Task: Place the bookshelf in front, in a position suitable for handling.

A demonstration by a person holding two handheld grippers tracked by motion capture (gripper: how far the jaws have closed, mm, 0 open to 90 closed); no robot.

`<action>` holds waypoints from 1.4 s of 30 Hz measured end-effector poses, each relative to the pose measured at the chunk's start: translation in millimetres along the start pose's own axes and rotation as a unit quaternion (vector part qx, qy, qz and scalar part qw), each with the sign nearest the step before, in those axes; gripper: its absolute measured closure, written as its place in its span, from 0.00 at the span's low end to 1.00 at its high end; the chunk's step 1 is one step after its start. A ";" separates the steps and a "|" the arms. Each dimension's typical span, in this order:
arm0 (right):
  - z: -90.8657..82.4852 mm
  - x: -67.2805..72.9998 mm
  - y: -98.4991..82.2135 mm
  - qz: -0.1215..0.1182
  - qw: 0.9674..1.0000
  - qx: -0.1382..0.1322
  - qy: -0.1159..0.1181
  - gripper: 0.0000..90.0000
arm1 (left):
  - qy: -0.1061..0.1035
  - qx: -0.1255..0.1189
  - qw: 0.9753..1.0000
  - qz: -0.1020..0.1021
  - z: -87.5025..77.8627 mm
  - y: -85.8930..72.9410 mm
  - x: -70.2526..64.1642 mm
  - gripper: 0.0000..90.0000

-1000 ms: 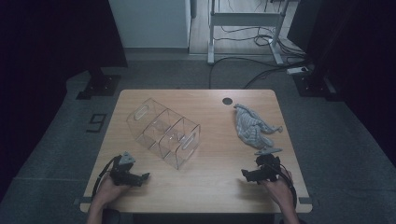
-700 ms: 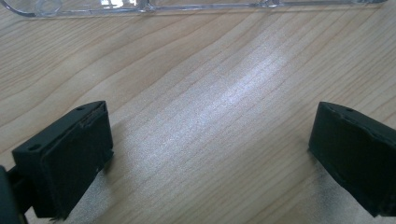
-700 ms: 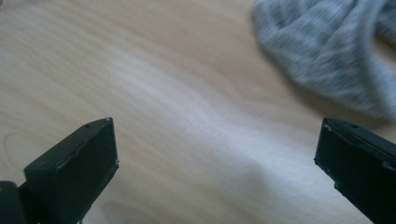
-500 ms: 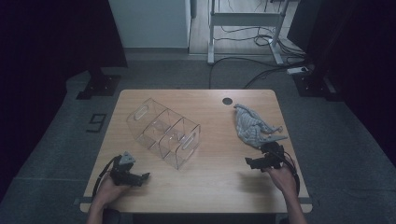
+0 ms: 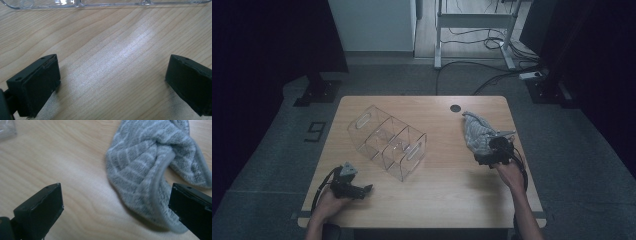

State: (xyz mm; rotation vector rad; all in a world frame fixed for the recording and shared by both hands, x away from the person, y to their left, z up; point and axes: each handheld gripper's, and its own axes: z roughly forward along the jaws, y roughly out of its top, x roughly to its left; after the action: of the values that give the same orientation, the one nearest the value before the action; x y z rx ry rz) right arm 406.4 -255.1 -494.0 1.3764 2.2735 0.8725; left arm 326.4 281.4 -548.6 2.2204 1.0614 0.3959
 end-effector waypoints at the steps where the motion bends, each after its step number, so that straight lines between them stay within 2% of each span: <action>1: 2.5 -2.6 2.7 0.003 1.000 -0.001 0.000 0.00 | 0.000 0.000 1.000 0.000 0.1 0.0 0.0 0.00; 8: 12.7 -14.4 16.6 0.015 1.000 -0.006 -0.005 0.00 | 0.001 0.000 1.000 0.000 0.3 0.3 0.0 0.00; 12: 23.4 -22.0 26.2 0.007 1.000 0.005 -0.009 0.00 | 0.001 0.000 1.000 -0.001 0.4 0.5 0.1 0.00; 19: 39.8 -34.3 33.7 0.016 1.000 0.012 -0.013 0.00 | 0.001 0.000 1.000 0.000 0.7 0.9 0.3 0.00; 23: 46.5 -39.7 33.7 0.031 0.999 0.013 -0.020 0.00 | 0.001 0.000 1.000 -0.001 1.0 1.2 0.4 0.00; 26: 54.6 -41.7 32.2 0.038 0.999 0.024 -0.026 0.00 | 0.001 0.000 1.000 -0.001 1.1 1.2 0.4 0.00; 30: 63.6 -44.9 29.8 0.047 0.998 0.030 -0.017 0.00 | 0.001 0.000 1.000 -0.001 1.2 1.4 0.4 0.00; 33: 73.4 -46.0 24.9 0.058 0.997 0.055 -0.009 0.04 | 0.001 0.000 1.000 -0.001 1.3 1.5 0.4 0.00; 34: 76.1 -45.7 23.5 0.059 0.996 0.063 -0.005 0.00 | 0.001 0.000 1.000 -0.001 1.3 1.5 0.4 0.00; 36: 79.1 -43.3 21.9 0.045 0.997 0.065 -0.016 0.00 | 0.001 0.000 1.000 -0.001 1.3 1.5 0.3 0.00; 38: 79.2 -42.3 22.3 0.043 0.997 0.067 -0.018 0.00 | 0.001 0.000 1.000 -0.001 1.3 1.5 0.3 0.00; 39: 79.2 -42.0 22.7 0.031 0.997 0.071 -0.023 0.04 | 0.001 0.000 1.000 -0.001 1.4 1.5 0.3 0.00; 40: 79.2 -42.0 22.7 0.031 0.997 0.071 -0.023 0.04 | 0.001 0.000 1.000 -0.001 1.4 1.5 0.3 0.00; 41: 78.3 -42.1 23.2 0.029 0.997 0.071 -0.023 0.08 | 0.001 0.000 1.000 -0.001 1.4 1.5 0.3 0.00; 42: 75.3 -41.6 24.5 0.029 0.997 0.066 -0.020 0.23 | 0.001 0.000 1.000 -0.001 1.4 1.5 0.3 0.00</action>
State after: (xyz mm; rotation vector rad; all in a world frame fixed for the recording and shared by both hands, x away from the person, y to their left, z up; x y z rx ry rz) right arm 485.6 -258.8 -535.5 1.5079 2.3074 0.7174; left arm 328.2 280.3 -548.7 2.2190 1.0657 0.3980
